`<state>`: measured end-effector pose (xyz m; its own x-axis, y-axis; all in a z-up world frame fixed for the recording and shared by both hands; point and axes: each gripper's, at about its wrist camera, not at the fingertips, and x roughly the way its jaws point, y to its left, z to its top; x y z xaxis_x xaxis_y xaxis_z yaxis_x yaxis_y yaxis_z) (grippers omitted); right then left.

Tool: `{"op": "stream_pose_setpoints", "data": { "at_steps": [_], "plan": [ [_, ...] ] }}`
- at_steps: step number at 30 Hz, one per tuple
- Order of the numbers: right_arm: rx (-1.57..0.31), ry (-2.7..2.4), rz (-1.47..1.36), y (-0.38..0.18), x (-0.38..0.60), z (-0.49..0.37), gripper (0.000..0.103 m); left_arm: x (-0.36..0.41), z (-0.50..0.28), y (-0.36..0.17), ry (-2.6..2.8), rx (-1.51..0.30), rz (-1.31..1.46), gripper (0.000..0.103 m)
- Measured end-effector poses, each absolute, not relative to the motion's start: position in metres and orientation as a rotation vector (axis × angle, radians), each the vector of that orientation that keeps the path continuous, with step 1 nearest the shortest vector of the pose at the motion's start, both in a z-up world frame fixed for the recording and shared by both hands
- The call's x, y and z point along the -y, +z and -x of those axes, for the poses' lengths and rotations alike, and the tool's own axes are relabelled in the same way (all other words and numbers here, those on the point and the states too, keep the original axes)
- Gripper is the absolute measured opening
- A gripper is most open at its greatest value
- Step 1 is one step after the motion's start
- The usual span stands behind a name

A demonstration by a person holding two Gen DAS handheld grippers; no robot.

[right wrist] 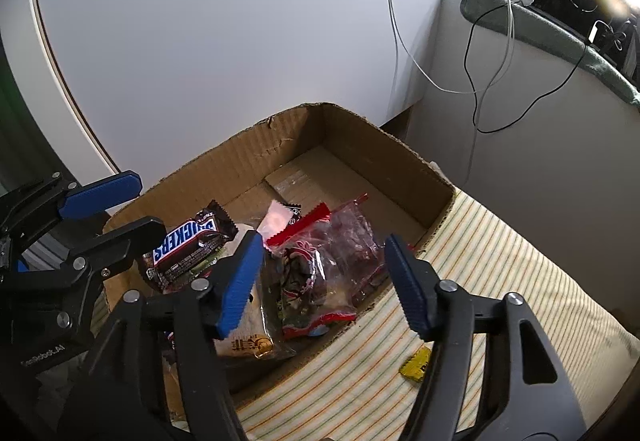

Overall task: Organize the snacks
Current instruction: 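Carry the Snickers bar and red pastry bag into the box and release both, then withdraw both open grippers from the box toward the yellow and green candies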

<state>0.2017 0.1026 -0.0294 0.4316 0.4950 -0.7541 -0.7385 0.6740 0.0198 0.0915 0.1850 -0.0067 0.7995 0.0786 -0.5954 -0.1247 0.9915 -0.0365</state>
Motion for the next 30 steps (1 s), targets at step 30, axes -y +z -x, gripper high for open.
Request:
{"op": "stream_pose_setpoints", "data": {
  "at_steps": [30],
  "plan": [
    [-0.736,0.738,0.266,-0.002,-0.010,-0.184,0.085,-0.151,-0.064,0.015,0.093,-0.584,0.053,0.058]
  ]
}}
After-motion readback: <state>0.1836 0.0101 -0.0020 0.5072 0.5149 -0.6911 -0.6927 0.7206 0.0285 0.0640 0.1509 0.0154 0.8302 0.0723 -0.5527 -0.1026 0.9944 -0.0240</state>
